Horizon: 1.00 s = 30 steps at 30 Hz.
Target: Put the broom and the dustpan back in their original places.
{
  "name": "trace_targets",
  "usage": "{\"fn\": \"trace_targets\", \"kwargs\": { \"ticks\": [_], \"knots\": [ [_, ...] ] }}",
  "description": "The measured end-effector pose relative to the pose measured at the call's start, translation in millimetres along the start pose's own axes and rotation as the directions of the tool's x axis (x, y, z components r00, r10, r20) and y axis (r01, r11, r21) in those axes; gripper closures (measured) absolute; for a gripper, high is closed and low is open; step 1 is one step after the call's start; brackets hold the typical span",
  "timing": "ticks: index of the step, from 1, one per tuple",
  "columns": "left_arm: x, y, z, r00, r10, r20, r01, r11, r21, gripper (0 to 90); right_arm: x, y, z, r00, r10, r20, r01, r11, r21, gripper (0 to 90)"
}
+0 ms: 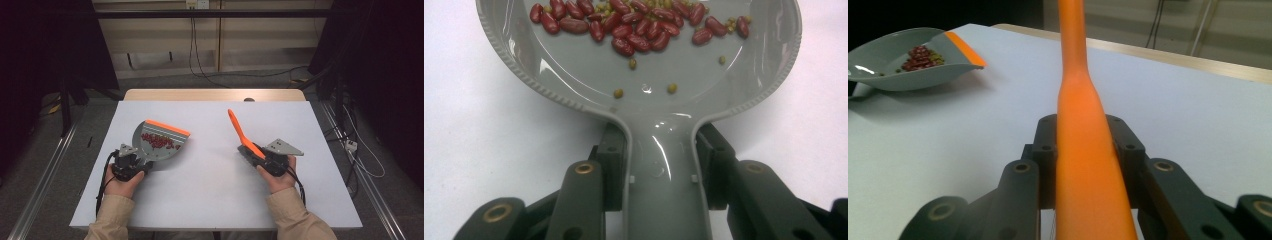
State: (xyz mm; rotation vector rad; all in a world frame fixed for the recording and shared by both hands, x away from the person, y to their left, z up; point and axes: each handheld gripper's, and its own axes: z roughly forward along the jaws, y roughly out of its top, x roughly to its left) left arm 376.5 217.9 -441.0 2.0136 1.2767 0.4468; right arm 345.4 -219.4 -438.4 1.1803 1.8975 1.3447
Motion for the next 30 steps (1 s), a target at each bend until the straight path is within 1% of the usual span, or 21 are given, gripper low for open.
{"fn": "trace_targets", "kwargs": {
  "ticks": [1, 2, 4, 5, 7, 8, 9, 10, 14, 18, 19, 20, 21, 22, 26, 27, 28, 30],
  "knots": [
    [0.7, 0.1, 0.4, 1.0, -0.005, -0.004, 0.005, 0.9999, 0.009, 63.2, -1.6, -0.5, 0.1, 1.0, 0.001, 0.006, -0.001, 1.0, -0.002, 70.8],
    [1.3, -0.2, 1.6, 0.9998, -0.013, -0.013, 0.013, 0.9999, 0.007, 63.1, -3.4, -1.1, 0.4, 1.0, 0.007, 0.006, -0.007, 1.0, -0.001, 70.8],
    [3.4, 0.4, 2.6, 0.9996, -0.018, -0.021, 0.019, 0.9995, 0.025, 63.2, -6.5, -3.0, 1.9, 0.9997, 0.019, 0.014, -0.019, 1.0, 0.009, 70.8],
    [3.1, 0.4, 3.6, 0.9994, -0.021, -0.028, 0.021, 0.9996, 0.02, 63.1, -7.7, -4.2, 3.1, 0.9997, 0.017, 0.016, -0.017, 1.0, 0.014, 70.7],
    [2.4, 0.2, 5.8, 0.9993, -0.016, -0.033, 0.017, 0.9995, 0.026, 63.1, -9.9, -7.0, 5.0, 0.9993, 0.023, 0.029, -0.024, 0.999, 0.03, 70.7],
    [2.1, 0.2, 6.6, 0.9996, -0.009, -0.026, 0.011, 0.9991, 0.042, 63.1, -12.3, -9.3, 5.9, 0.9985, 0.044, 0.032, -0.045, 0.998, 0.039, 70.6],
    [1.2, -0.3, 7.6, 0.9995, -0.018, -0.025, 0.019, 0.9988, 0.046, 63.0, -14.6, -11.1, 6.0, 0.9976, 0.062, 0.031, -0.063, 0.997, 0.034, 70.6],
    [0.9, -0.5, 8.3, 0.9995, -0.018, -0.028, 0.019, 0.9986, 0.049, 62.9, -16.1, -11.5, 5.6, 0.9969, 0.07, 0.037, -0.071, 0.997, 0.032, 70.7],
    [0.5, -0.9, 8.2, 0.9994, -0.019, -0.027, 0.02, 0.9989, 0.043, 62.7, -21.9, -12.9, 2.0, 0.9919, 0.109, 0.066, -0.111, 0.993, 0.03, 70.8],
    [-1.2, -1.8, 4.8, 0.9995, -0.023, -0.019, 0.024, 0.9994, 0.026, 61.6, -25.4, -14.8, -3.8, 0.9902, 0.11, 0.086, -0.113, 0.993, 0.03, 70.3],
    [-1.4, -2.1, 3.4, 0.9997, -0.022, -0.015, 0.022, 0.9995, 0.024, 61.2, -26.4, -15.5, -5.4, 0.9898, 0.109, 0.092, -0.112, 0.993, 0.031, 69.7],
    [-2.1, -3.0, 2.6, 0.9996, -0.027, -0.011, 0.027, 0.9996, 0.011, 60.6, -27.5, -16.2, -6.8, 0.9897, 0.108, 0.094, -0.112, 0.993, 0.033, 68.6],
    [-2.0, -3.3, 1.8, 0.9997, -0.023, -0.004, 0.023, 0.9997, 0.014, 60.3, -28.9, -17.0, -8.9, 0.9894, 0.104, 0.101, -0.108, 0.994, 0.031, 67.3],
    [-2.9, -4.0, 1.0, 0.9996, -0.029, 0.005, 0.029, 0.9995, 0.011, 59.1, -29.5, -17.3, -10.4, 0.9888, 0.106, 0.105, -0.11, 0.993, 0.032, 66.6],
    [-7.0, -5.8, -0.3, 0.9994, -0.03, 0.016, 0.03, 0.9995, 0.003, 54.9, -34.2, -19.6, -19.0, 0.9865, 0.11, 0.121, -0.115, 0.993, 0.032, 62.9],
    [-7.6, -5.8, -0.9, 0.9996, -0.023, 0.018, 0.023, 0.9997, 0.006, 54.1, -35.4, -19.8, -21.2, 0.9868, 0.104, 0.124, -0.109, 0.993, 0.034, 62.6],
    [-8.8, -6.3, -0.7, 0.9994, -0.028, 0.021, 0.027, 0.9996, 0.002, 52.7, -36.4, -20.3, -23.4, 0.9868, 0.1, 0.127, -0.105, 0.994, 0.039, 62.1],
    [-10.6, -7.0, -1.2, 0.9985, -0.032, 0.044, 0.032, 0.9995, 0.003, 49.7, -37.8, -21.9, -27.1, 0.9868, 0.105, 0.123, -0.111, 0.993, 0.04, 60.5]
  ]
}}
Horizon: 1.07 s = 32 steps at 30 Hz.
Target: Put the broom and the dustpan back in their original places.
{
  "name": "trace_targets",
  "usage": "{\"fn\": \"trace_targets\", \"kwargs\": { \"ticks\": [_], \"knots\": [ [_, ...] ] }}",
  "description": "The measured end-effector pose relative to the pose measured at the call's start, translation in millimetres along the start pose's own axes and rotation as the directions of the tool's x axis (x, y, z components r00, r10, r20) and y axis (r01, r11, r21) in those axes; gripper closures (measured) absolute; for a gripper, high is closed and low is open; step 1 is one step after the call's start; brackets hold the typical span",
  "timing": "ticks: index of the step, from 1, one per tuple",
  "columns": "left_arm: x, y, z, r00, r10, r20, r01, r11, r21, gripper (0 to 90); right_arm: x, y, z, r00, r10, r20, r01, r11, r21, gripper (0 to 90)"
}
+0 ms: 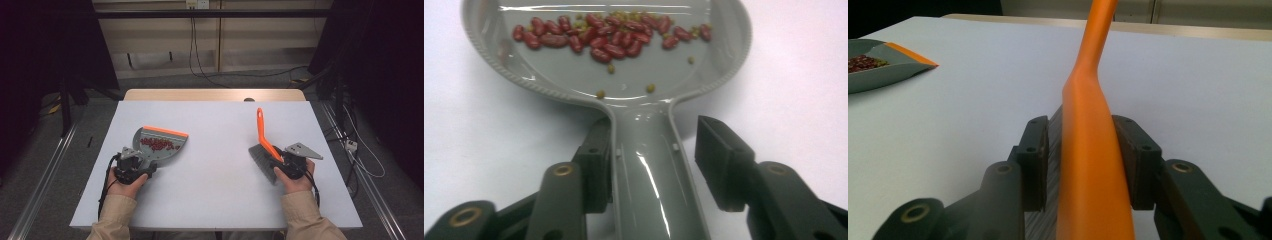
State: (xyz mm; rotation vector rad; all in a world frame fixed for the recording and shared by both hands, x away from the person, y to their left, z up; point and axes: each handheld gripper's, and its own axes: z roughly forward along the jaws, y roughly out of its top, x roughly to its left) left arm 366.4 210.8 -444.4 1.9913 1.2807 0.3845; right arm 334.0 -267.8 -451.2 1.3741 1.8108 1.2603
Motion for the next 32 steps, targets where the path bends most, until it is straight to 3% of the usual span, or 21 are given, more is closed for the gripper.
{"fn": "trace_targets", "kwargs": {
  "ticks": [5, 8, 10, 14, 18, 25, 28, 32],
  "knots": [
    [-5.9, -2.1, -2.0, 0.9988, -0.007, 0.048, 0.007, 1.0, 0.0, 43.9, 1.5, -3.4, -8.9, 0.9996, -0.03, 0.005, 0.029, 0.999, 0.023, 49.4],
    [-6.8, -2.2, -7.1, 0.9989, -0.006, 0.046, 0.007, 0.9995, -0.03, 35.6, 2.7, -3.2, -16.5, 0.9947, -0.091, 0.048, 0.089, 0.995, 0.037, 37.0],
    [-7.0, -0.9, -12.9, 0.9993, 0.005, 0.036, -0.003, 0.9985, -0.055, 27.4, 2.0, -2.5, -21.5, 0.9925, -0.106, 0.06, 0.105, 0.994, 0.027, 31.5],
    [-9.3, 0.5, -19.9, 0.9983, 0.032, 0.049, -0.025, 0.9904, -0.136, 18.0, 3.0, -1.3, -34.1, 0.9923, -0.121, 0.025, 0.122, 0.992, -0.019, 28.2],
    [-8.5, 2.1, -22.3, 0.9945, 0.067, 0.081, -0.05, 0.9798, -0.194, 13.4, 3.0, -2.5, -41.0, 0.9909, -0.133, -0.017, 0.133, 0.991, -0.027, 25.6],
    [-4.5, -1.2, -26.5, 0.9841, 0.11, 0.14, -0.072, 0.9647, -0.254, 9.1, 0.4, -5.2, -48.7, 0.9904, -0.125, -0.06, 0.123, 0.992, -0.038, 21.8],
    [-3.7, -3.0, -27.1, 0.9771, 0.133, 0.166, -0.086, 0.9606, -0.264, 8.6, 1.2, -8.5, -51.3, 0.9887, -0.123, -0.086, 0.12, 0.992, -0.037, 21.2],
    [-3.9, -3.7, -27.3, 0.9738, 0.144, 0.176, -0.092, 0.9584, -0.27, 8.4, 1.6, -12.9, -53.7, 0.9863, -0.127, -0.105, 0.125, 0.992, -0.027, 20.7]
  ]
}}
